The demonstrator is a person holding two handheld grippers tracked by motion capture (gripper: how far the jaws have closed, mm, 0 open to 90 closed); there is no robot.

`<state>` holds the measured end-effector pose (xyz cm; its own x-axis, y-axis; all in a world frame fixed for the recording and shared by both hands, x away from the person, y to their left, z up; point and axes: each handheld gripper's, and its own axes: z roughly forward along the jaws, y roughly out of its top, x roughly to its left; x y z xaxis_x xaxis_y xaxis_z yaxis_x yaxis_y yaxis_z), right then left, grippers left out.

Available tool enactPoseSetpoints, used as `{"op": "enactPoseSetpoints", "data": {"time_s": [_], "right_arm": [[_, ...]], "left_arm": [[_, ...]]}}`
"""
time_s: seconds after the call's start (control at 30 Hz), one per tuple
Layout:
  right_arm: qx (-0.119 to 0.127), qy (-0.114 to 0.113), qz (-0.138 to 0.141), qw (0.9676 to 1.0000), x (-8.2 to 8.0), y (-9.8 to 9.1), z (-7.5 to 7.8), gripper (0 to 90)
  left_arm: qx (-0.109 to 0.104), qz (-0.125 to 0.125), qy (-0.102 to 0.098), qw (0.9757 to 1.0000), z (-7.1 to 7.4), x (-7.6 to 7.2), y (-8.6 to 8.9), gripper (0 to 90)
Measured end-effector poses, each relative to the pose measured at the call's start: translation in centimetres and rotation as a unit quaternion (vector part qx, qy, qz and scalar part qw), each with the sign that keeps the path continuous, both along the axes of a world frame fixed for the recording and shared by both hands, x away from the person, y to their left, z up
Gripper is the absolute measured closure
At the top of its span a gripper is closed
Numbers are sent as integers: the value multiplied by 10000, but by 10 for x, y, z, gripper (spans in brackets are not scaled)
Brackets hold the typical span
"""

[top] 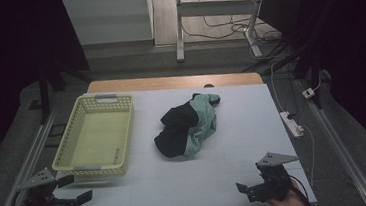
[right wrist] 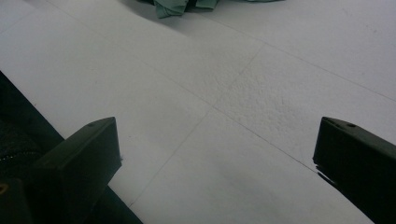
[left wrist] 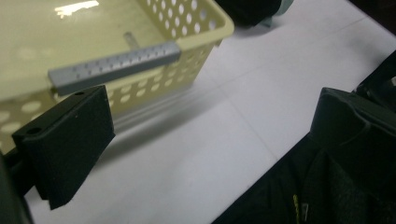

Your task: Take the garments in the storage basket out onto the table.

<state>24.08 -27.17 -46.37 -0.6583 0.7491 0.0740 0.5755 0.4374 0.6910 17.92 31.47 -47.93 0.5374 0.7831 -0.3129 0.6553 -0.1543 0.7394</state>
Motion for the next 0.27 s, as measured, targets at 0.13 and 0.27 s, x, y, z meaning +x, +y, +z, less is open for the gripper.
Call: {"op": "enactPoseSetpoints", "data": {"time_s": [0.13, 0.27], "right_arm": [[-15, -9, -1, 10000, 0, 1, 0, 6], [-52, 2, 2, 10000, 0, 1, 0, 6]], "left_arm": [[103, 73, 57, 9999, 0, -3, 1, 0], [20, 77, 95, 9999, -1, -1, 2, 0]]}}
